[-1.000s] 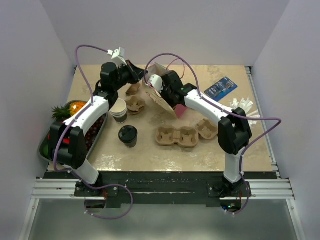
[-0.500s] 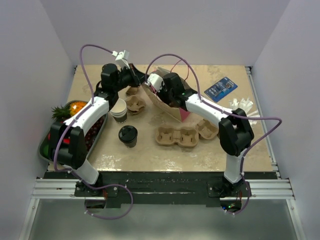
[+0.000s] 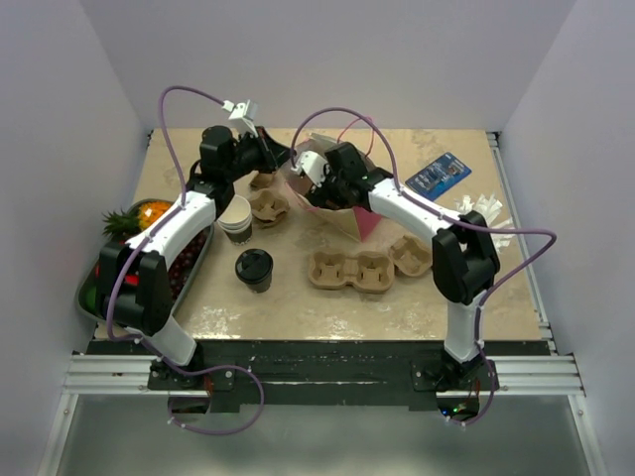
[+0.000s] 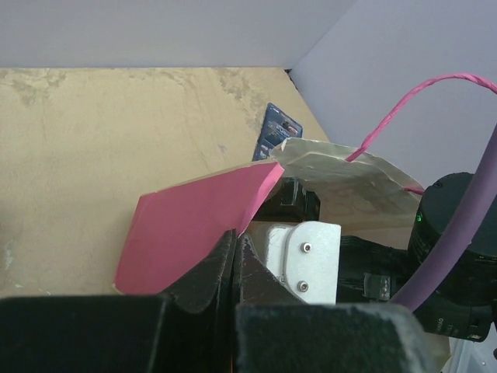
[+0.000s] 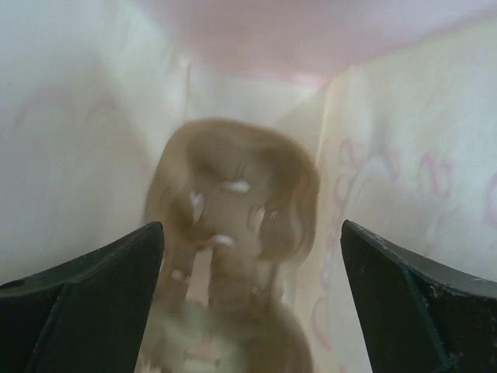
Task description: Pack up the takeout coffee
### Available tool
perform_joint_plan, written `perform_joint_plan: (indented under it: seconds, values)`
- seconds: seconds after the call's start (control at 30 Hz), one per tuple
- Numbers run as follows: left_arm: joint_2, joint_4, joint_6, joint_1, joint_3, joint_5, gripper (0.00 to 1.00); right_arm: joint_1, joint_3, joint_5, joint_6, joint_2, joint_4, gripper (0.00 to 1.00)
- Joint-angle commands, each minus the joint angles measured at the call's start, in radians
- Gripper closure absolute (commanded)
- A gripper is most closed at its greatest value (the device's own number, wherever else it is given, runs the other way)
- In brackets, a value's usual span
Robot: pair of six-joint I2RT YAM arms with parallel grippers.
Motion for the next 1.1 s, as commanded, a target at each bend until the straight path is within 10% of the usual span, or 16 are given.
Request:
perform_joint_plan:
  seconds: [0.0,0.53,1.07]
  values:
    - [-0.029,-0.002,0.029,0.001,0.024,0.01,1.0,0.001,0.052,-0.051,0.026,-0.088,-0.115,0.01]
    - [-0.04,0.073,0.064,0.001,-0.022,0.07,1.0,0.001,0.253,-0.2,0.126,-0.194,-0.296,0.01]
    - [-0.097,0.056,0.188,0.003,-0.053,0.133,1.0,-0.077,0.185,-0.131,0.149,-0.473,-0.063,0.08]
